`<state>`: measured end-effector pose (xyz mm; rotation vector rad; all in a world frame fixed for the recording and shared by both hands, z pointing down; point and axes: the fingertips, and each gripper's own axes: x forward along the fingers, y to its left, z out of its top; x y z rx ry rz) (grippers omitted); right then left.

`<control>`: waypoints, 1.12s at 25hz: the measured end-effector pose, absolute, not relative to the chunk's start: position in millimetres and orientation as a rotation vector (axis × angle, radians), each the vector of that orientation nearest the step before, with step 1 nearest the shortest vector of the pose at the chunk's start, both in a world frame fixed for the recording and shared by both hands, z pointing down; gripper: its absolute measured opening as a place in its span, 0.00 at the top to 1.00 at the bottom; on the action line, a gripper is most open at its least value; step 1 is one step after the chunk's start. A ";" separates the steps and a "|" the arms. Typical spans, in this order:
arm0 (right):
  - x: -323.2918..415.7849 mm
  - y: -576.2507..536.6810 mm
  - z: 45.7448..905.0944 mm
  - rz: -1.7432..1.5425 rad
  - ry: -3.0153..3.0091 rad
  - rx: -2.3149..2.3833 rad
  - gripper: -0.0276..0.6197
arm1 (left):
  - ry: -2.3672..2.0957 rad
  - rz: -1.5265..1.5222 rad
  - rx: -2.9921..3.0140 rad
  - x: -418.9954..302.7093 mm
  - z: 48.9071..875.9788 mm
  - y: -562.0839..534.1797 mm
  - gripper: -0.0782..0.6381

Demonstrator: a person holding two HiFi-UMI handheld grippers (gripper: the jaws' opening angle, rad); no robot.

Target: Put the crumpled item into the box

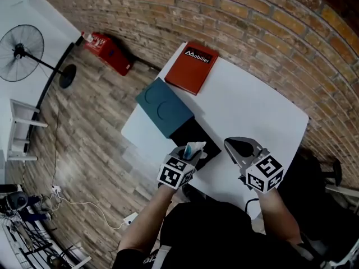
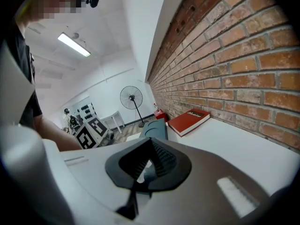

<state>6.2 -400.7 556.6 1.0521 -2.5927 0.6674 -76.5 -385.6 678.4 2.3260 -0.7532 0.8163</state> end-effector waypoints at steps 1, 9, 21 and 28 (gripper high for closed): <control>7.3 -399.8 559.1 0.672 -2.587 1.052 0.95 | -0.738 0.842 2.331 -75.0 683.9 -385.0 0.77; 21.1 -393.3 575.4 0.733 -2.546 1.096 0.95 | -0.609 0.957 2.311 -67.2 711.6 -380.7 0.76; 25.5 -386.1 564.5 0.741 -2.571 1.148 0.95 | -0.412 1.186 2.346 -59.7 722.8 -369.6 0.74; 37.3 -379.4 556.4 0.743 -2.554 1.206 0.95 | -0.438 1.221 2.373 -63.0 714.5 -374.7 0.63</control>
